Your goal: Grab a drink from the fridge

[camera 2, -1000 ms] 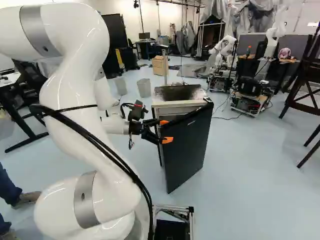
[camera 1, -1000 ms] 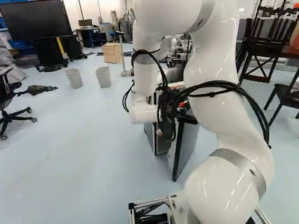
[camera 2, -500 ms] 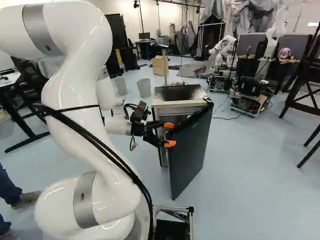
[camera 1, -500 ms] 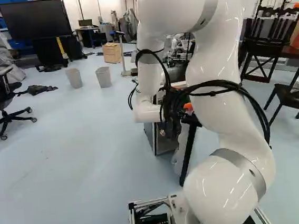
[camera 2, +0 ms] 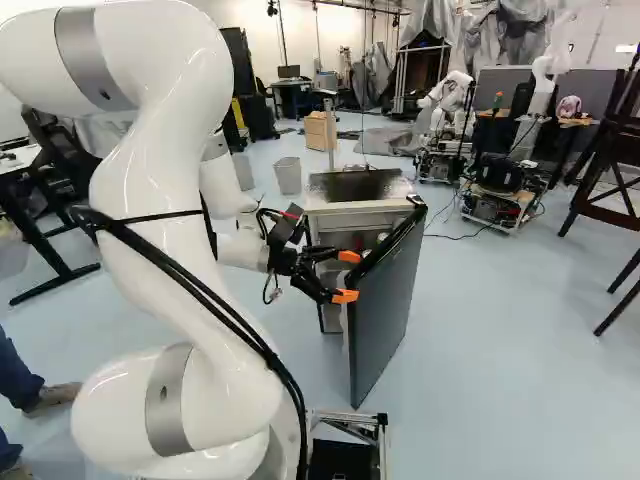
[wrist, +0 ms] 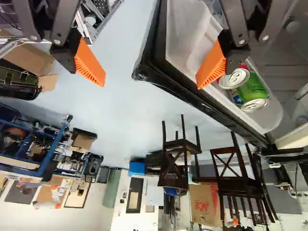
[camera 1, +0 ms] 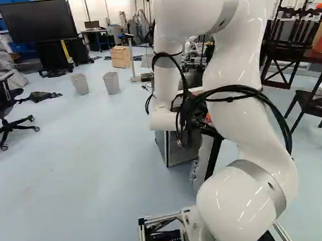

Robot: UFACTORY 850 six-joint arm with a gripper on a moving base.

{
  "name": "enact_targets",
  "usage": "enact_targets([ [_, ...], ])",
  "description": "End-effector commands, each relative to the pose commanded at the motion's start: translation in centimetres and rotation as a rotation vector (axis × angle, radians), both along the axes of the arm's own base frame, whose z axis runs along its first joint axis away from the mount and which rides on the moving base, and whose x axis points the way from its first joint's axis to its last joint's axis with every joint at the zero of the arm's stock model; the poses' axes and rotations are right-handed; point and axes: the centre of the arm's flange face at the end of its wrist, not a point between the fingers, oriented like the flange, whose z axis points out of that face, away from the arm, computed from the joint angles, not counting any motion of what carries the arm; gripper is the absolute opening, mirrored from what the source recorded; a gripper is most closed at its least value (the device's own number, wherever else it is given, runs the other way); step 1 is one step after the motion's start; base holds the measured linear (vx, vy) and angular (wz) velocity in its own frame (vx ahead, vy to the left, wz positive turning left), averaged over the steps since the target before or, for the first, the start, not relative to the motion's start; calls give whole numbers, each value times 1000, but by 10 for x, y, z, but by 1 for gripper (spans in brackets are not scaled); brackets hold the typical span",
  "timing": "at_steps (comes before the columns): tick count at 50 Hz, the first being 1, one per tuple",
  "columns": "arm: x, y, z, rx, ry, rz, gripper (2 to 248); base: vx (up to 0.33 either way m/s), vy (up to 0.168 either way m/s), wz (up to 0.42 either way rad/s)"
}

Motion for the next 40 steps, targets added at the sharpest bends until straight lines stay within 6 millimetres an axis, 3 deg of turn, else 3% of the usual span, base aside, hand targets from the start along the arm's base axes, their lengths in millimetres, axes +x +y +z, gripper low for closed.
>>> enact_targets([
  [22,-3,-22,1,-10,1,-119,247,0,0,0],
  [40,9,-48,4,-3,-24,-201,247,0,0,0],
])
